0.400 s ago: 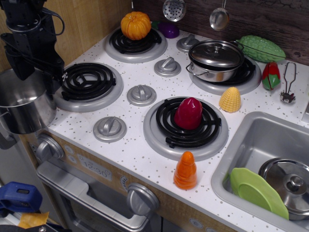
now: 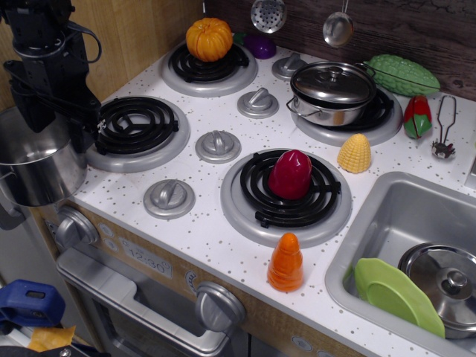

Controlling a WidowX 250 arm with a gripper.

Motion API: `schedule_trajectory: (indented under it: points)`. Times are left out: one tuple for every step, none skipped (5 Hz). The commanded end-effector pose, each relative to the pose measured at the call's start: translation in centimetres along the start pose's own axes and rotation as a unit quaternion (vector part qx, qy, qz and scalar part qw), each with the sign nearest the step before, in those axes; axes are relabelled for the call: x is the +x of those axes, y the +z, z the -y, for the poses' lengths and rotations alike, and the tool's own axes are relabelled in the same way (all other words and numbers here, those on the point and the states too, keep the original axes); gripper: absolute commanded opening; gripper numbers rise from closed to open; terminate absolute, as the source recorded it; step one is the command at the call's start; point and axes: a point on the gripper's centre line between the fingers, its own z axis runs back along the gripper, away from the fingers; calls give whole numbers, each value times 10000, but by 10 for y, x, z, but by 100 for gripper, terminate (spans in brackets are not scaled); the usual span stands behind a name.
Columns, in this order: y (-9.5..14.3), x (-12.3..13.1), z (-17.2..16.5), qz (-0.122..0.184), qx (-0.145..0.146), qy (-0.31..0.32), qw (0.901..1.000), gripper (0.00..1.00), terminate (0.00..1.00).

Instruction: Put pot on stove which is near stove

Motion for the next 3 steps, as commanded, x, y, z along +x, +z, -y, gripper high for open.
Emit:
schedule_trajectory:
  points:
    - [2,2,-2,137,16,84,9999,100,0]
    - [-4,-2,-3,144,-53,161,9998,100,0]
    - [-12,-9,-3,183,-115,215,9995,100,0]
